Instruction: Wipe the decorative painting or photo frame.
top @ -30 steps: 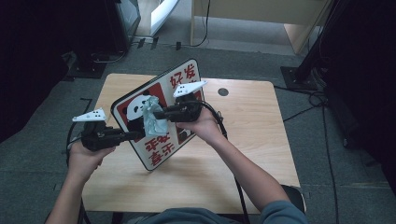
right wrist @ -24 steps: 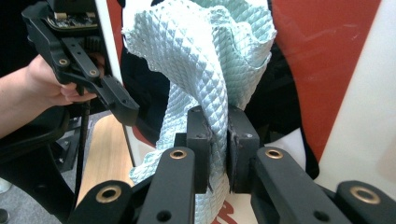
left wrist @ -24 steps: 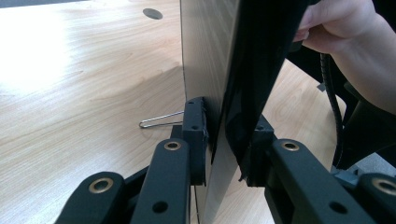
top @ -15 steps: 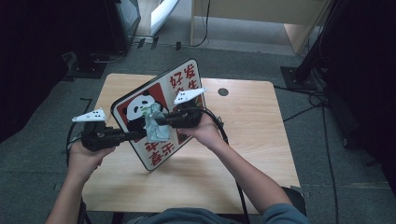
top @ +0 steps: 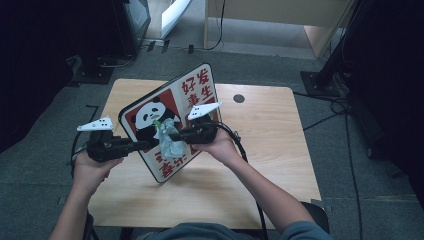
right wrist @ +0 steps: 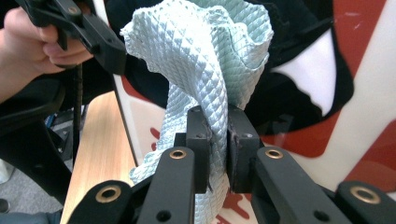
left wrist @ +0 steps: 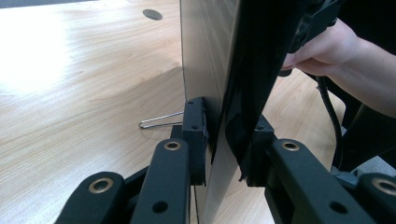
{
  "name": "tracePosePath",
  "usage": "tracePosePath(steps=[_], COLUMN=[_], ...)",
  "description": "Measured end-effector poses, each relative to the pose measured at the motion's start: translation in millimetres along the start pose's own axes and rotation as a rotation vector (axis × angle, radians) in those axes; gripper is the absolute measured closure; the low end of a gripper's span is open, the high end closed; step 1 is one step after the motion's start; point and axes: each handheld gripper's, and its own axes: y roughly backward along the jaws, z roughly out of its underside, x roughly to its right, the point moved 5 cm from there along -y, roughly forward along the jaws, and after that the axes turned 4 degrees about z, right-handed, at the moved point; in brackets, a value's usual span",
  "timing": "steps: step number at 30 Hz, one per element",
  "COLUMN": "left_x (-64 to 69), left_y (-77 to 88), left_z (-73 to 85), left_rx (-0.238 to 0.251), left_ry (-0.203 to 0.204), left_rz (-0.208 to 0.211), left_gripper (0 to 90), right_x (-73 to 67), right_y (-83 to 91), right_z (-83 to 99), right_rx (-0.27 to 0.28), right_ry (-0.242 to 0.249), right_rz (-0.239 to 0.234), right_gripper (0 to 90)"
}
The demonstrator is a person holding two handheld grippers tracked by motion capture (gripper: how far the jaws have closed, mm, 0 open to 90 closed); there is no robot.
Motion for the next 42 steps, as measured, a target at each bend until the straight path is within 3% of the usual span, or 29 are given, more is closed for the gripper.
tracePosePath(steps=[33, 42], left_x=[-2.1, -3.0], left_y=[-0.2, -0.3], left_z=[-1.9, -2.7], left_rx=[-0.006, -0.009], left_ry=[0.000, 0.005], left_rz=[0.014, 0.017], left_gripper=[75.9, 75.8], right_x=[0.5, 2.6], right_y=[-13.9, -19.3], right_z=[56.5, 74.7], right_rx=[-0.082, -0.136], right_ry=[-0.023, -0.034], right_rz=[0.039, 0.033], right_gripper=[82.2, 82.2])
